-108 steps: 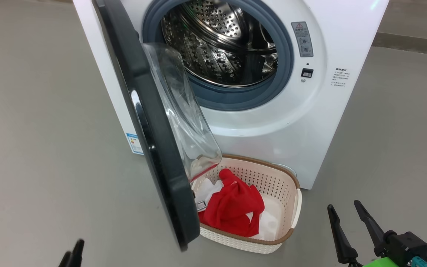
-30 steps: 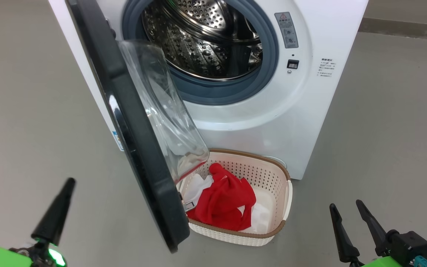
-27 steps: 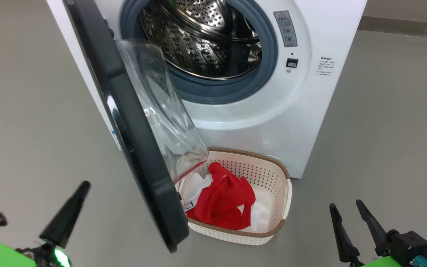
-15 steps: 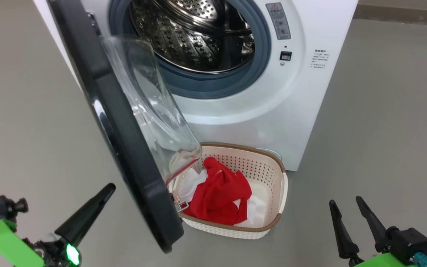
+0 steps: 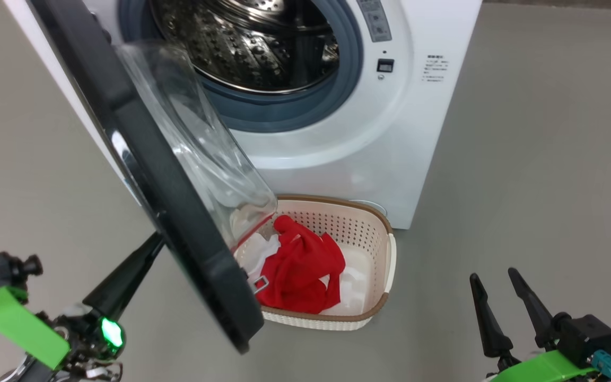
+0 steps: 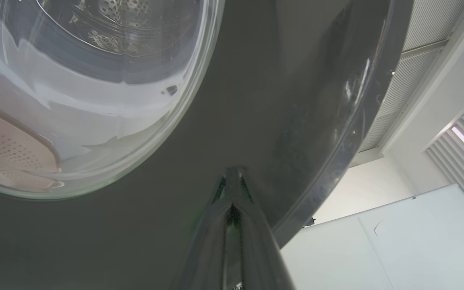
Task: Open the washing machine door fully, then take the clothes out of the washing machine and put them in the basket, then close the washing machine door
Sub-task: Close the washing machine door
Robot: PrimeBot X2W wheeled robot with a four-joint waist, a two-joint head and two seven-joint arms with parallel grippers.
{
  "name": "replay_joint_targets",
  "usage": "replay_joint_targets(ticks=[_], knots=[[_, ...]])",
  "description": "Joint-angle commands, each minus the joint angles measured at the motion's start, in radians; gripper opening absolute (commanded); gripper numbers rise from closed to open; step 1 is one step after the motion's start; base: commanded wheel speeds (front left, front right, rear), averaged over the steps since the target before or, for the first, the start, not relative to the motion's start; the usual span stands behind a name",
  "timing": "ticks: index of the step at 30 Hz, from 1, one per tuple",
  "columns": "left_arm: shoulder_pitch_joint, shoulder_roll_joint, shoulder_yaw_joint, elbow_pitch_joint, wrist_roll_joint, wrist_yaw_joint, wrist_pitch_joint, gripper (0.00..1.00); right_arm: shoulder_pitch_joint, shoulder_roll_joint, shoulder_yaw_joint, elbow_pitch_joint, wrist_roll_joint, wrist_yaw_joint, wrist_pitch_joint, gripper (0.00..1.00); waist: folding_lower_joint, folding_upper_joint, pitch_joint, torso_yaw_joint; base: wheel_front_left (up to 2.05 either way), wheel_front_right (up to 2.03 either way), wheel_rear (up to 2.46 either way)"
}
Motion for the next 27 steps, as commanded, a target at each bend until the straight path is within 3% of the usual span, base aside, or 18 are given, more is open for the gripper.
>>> replay_joint_targets(ticks=[1,13,27], knots=[[-0.063,-0.001,0.036,-0.024,0.01,-0.006,0.014,0.0,-0.05,-0.012,0.019,-0.029,-0.007,0.007,-0.006,1.0,0.0,-0.0001,0.019,-0.02,0.0,0.0,0.0],[-0.196,-0.056,0.024,0.013,0.074,-0.006,-0.015,0.0,-0.098,-0.012,0.01,-0.043,0.004,0.007,-0.006,1.0,0.0,-0.0001,0.101,-0.103,0.0,0.0,0.0],[-0.369,-0.037,-0.002,0.079,0.121,-0.006,-0.12,0.0,-0.153,-0.012,0.002,-0.057,0.03,0.007,-0.006,1.0,0.0,-0.0001,0.191,-0.205,0.0,0.0,0.0]])
